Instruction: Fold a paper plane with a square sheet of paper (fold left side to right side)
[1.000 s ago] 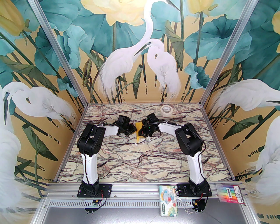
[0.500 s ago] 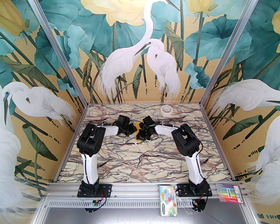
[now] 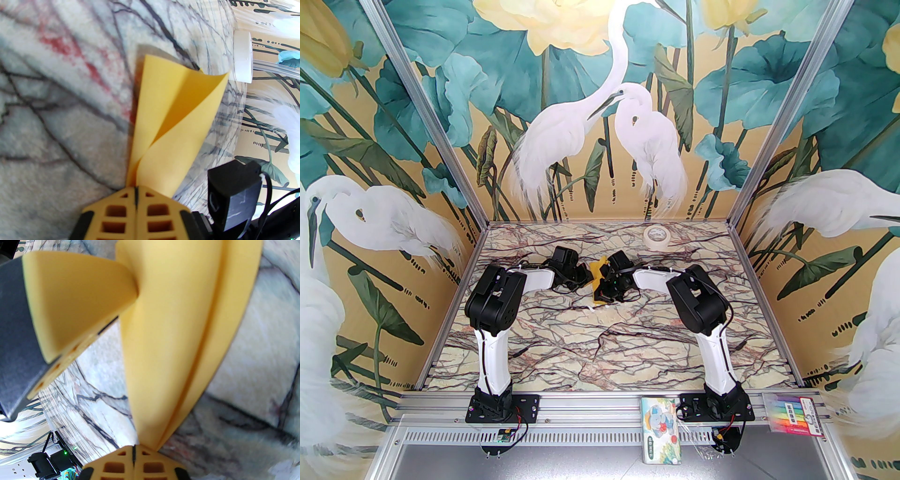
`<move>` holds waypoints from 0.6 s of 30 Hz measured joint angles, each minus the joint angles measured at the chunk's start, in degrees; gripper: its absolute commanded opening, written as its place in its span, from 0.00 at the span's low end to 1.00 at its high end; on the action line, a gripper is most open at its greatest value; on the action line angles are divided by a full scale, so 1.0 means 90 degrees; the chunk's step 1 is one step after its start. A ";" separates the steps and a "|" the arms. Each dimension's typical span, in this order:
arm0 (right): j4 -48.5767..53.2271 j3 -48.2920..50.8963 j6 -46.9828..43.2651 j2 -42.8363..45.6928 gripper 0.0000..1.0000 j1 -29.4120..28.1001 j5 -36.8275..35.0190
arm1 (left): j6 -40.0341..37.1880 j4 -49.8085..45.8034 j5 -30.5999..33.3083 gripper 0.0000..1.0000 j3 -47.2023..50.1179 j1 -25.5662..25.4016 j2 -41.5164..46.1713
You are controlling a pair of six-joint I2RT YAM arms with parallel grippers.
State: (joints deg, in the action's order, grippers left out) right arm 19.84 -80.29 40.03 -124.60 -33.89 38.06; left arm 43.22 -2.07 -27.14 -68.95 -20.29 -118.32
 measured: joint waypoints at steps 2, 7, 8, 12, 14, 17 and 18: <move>-0.0017 0.0007 0.0000 0.0000 0.00 0.0010 0.0019 | -0.0056 -0.0061 0.0024 0.01 -0.0027 -0.0002 0.0000; -0.0032 0.0012 0.0000 0.0000 0.00 0.0015 0.0041 | -0.0163 -0.0328 0.0095 0.02 -0.0158 -0.0002 -0.0005; -0.0034 0.0012 0.0000 0.0000 0.00 0.0015 0.0041 | -0.0175 -0.0389 0.0109 0.03 -0.0194 -0.0005 -0.0015; -0.0041 0.0012 0.0000 0.0000 0.00 0.0015 0.0041 | -0.0265 -0.0619 0.0170 0.05 -0.0350 -0.0039 -0.0058; -0.0044 0.0012 0.0000 0.0000 0.00 0.0015 0.0041 | -0.0318 -0.0750 0.0219 0.06 -0.0449 -0.0073 -0.0090; -0.0058 0.0012 0.0000 0.0000 0.00 0.0015 0.0039 | -0.0427 -0.0940 0.0335 0.09 -0.0597 -0.0126 -0.0131; -0.0063 0.0015 0.0000 0.0000 0.00 0.0015 0.0039 | -0.0442 -0.0981 0.0372 0.10 -0.0631 -0.0143 -0.0143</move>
State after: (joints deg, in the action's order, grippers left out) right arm 19.27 -80.16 40.03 -124.60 -33.76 38.41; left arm 39.24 -10.90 -23.79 -74.63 -21.58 -119.61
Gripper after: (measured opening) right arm 0.033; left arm 0.083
